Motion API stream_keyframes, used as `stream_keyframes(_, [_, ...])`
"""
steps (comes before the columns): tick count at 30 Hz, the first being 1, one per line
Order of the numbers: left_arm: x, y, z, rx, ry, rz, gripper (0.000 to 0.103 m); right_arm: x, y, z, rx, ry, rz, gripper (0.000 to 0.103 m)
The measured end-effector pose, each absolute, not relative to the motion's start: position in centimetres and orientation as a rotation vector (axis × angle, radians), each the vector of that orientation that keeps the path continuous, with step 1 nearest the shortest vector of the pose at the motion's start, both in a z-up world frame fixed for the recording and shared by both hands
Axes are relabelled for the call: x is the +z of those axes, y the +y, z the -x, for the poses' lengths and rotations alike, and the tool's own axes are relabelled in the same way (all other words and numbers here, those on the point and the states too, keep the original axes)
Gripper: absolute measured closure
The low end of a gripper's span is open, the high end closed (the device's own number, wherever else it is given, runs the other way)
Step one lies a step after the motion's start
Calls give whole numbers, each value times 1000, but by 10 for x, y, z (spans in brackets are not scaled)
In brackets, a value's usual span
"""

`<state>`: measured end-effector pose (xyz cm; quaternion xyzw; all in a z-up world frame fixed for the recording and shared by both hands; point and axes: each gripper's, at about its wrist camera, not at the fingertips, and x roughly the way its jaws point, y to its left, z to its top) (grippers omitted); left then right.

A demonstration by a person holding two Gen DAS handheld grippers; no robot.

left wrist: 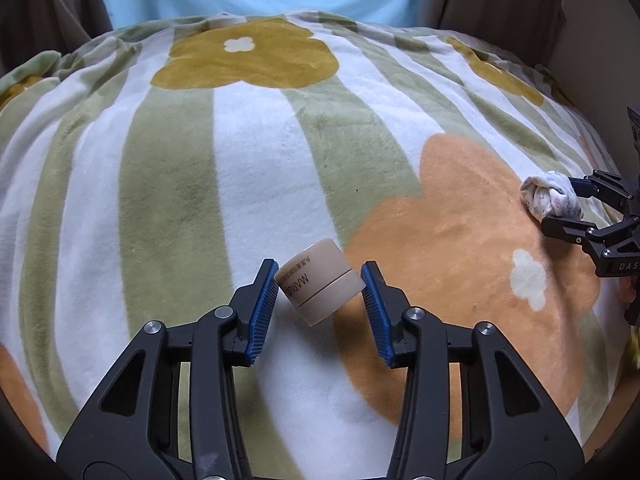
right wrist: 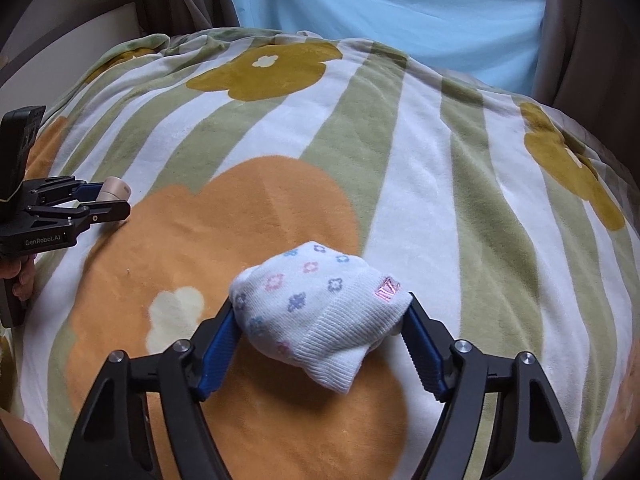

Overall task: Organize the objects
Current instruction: 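Grasp the beige round jar with the left tool while the right tool grasps the white sock, then carry the jar and sock over the cardboard box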

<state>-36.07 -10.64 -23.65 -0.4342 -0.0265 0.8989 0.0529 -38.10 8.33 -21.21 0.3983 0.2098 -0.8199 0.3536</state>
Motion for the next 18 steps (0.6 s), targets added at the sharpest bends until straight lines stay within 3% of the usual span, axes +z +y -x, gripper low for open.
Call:
stream_keyframes(9, [-183, -97, 336, 2757, -59, 1232, 64, -174, 86, 369, -2126, 531, -981, 32])
stream_keyframes(18, [-95, -72, 271, 2789, -39, 1105, 64, -95, 107, 317, -2162, 501, -865, 32])
